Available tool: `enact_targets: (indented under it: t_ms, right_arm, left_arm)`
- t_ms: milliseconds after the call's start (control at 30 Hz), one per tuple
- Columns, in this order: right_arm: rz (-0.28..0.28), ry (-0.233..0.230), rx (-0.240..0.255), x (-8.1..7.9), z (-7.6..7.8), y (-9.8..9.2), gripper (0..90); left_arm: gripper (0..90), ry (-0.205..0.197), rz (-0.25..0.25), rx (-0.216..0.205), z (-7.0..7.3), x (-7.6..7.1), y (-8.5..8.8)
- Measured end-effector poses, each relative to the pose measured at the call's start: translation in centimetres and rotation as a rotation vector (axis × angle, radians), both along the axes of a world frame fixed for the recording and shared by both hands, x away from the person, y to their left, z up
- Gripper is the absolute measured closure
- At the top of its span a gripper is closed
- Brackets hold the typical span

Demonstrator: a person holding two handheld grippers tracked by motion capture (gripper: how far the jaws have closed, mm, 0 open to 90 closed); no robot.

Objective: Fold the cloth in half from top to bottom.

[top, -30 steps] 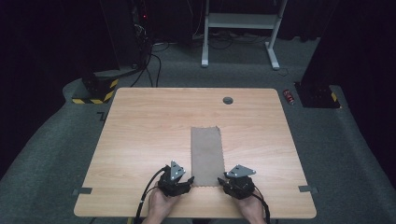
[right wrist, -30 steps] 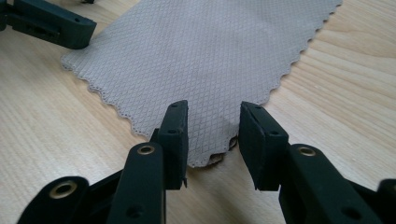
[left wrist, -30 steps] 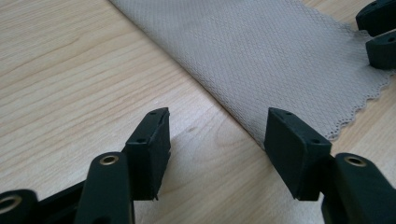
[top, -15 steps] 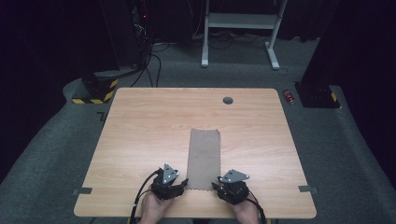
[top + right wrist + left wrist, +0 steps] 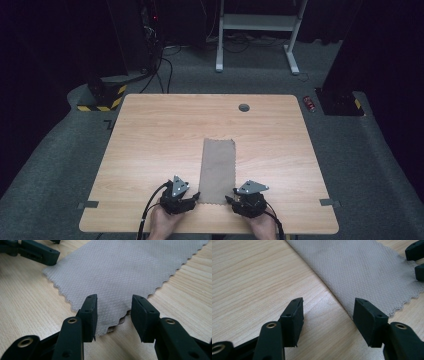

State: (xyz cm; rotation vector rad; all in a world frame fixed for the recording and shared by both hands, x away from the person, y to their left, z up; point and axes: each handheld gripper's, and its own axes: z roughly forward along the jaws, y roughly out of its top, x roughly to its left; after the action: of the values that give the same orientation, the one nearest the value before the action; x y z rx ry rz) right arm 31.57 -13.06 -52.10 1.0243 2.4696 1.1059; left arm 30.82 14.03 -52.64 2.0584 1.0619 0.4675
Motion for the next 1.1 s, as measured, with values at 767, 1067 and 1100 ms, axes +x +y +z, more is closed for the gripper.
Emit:
enact_targets:
  t_ms: [767, 1067, 1100]
  right_arm:
    - [-0.082, 0.027, 0.023, 6.0, 1.4, -0.5, 70.7]
    - [-0.133, 0.020, 0.027, 9.1, 1.8, 0.0, 76.0]
    - [-0.136, 0.021, 0.018, 9.4, 1.8, 0.1, 75.5]
  left_arm:
    - [39.2, 0.105, 0.013, -0.083, 2.2, 9.6, 0.9]
    - [40.9, 0.095, 0.024, -0.073, 3.1, 13.8, -0.4]
    - [41.9, 0.083, 0.034, -0.091, 3.0, 14.1, -0.3]
